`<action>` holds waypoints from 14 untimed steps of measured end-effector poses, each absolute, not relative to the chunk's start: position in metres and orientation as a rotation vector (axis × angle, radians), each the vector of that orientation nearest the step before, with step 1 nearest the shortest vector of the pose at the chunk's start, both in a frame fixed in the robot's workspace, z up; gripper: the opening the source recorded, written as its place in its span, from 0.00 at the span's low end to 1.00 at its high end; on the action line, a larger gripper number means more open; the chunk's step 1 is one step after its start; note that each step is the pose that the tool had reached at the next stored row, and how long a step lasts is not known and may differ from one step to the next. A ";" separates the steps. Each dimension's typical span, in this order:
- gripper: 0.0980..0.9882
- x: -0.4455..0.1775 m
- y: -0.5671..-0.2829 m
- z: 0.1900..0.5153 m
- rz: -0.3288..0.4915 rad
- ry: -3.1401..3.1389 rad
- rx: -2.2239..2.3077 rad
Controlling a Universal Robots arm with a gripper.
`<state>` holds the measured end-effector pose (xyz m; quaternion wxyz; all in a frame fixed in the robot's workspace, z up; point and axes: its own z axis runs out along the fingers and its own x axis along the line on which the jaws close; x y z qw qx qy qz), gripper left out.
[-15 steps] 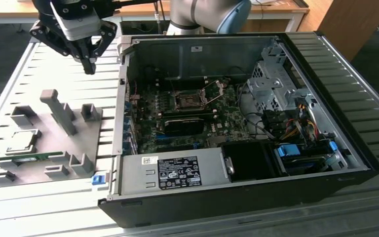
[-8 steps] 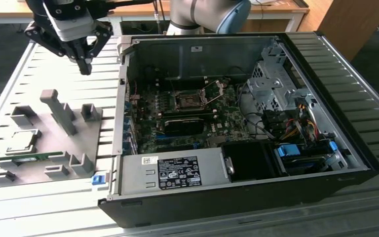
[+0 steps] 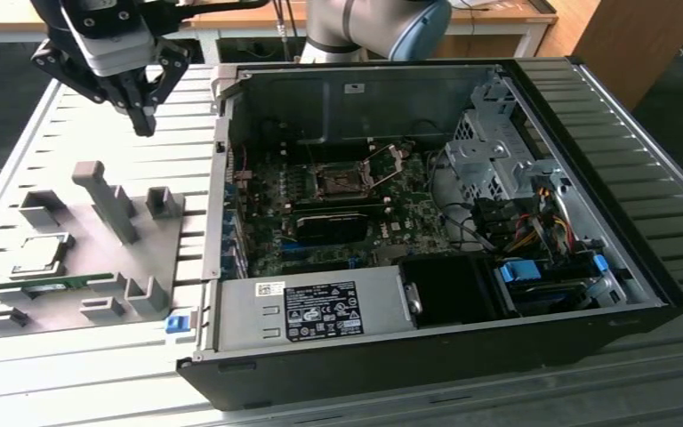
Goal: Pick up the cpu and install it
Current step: 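Reach for the cpu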
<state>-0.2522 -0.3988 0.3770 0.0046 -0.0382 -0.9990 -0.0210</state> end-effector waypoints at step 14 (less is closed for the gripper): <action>0.01 -0.267 -0.399 0.375 -0.066 -3.129 -0.120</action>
